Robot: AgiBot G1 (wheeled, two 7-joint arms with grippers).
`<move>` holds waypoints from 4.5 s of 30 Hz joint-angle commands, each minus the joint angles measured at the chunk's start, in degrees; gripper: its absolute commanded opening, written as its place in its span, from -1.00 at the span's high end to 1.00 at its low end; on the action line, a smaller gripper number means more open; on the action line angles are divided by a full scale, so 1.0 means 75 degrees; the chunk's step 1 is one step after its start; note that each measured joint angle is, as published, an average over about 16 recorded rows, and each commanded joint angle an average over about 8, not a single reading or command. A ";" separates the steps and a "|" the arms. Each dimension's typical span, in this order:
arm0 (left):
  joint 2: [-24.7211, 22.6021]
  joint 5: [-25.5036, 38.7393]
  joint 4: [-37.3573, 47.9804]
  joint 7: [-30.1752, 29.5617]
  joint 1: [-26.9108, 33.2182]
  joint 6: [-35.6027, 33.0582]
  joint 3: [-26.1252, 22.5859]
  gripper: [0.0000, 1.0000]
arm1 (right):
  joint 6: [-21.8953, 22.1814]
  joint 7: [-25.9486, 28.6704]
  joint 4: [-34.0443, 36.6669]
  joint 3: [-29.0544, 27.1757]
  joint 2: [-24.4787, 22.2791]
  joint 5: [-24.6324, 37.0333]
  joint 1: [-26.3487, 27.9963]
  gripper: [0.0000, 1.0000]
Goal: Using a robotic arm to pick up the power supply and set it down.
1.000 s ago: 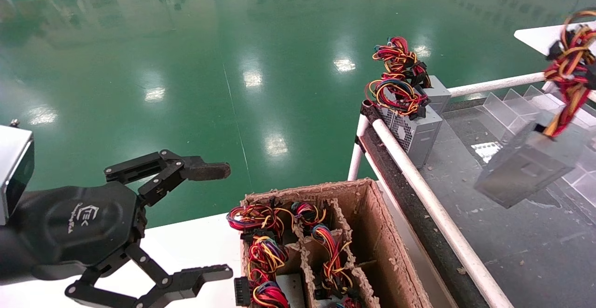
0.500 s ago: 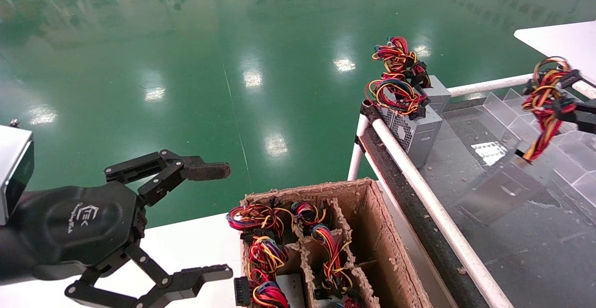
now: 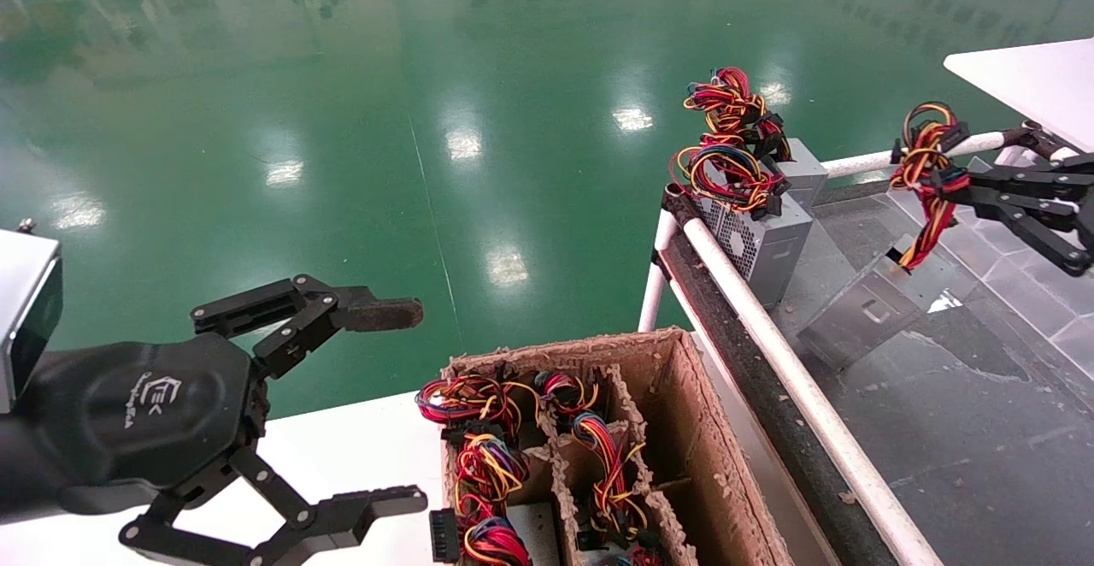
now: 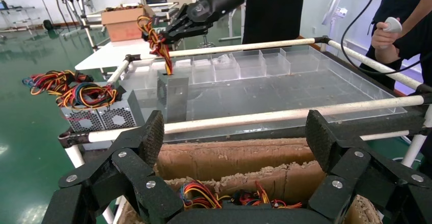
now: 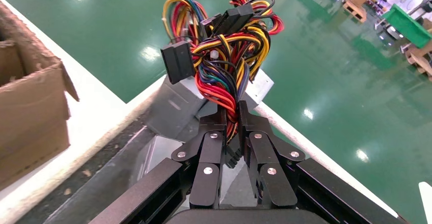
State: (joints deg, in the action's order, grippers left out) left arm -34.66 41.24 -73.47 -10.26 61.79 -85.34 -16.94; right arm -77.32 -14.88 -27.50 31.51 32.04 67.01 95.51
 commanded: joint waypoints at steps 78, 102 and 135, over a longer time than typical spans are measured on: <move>0.0013 -0.0022 0.0000 0.0016 0.0007 0.0014 -0.0033 -1.00 | 0.2226 -0.1553 0.3621 0.0775 0.3641 0.1414 0.1955 -0.12; 0.0017 -0.0029 0.0000 0.0021 0.0009 0.0018 -0.0042 -1.00 | 0.1563 -0.1370 0.3711 0.0698 0.3131 0.1306 0.2073 -1.00; 0.0020 -0.0037 0.0008 0.0029 0.0013 0.0021 -0.0052 -1.00 | -0.0722 -0.0252 0.1021 -0.0643 0.1725 -0.0821 0.0758 -1.00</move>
State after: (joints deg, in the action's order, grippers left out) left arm -34.51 40.96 -73.41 -10.04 61.89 -85.18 -17.33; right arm -82.73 -16.78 -19.82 26.70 44.98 60.86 101.22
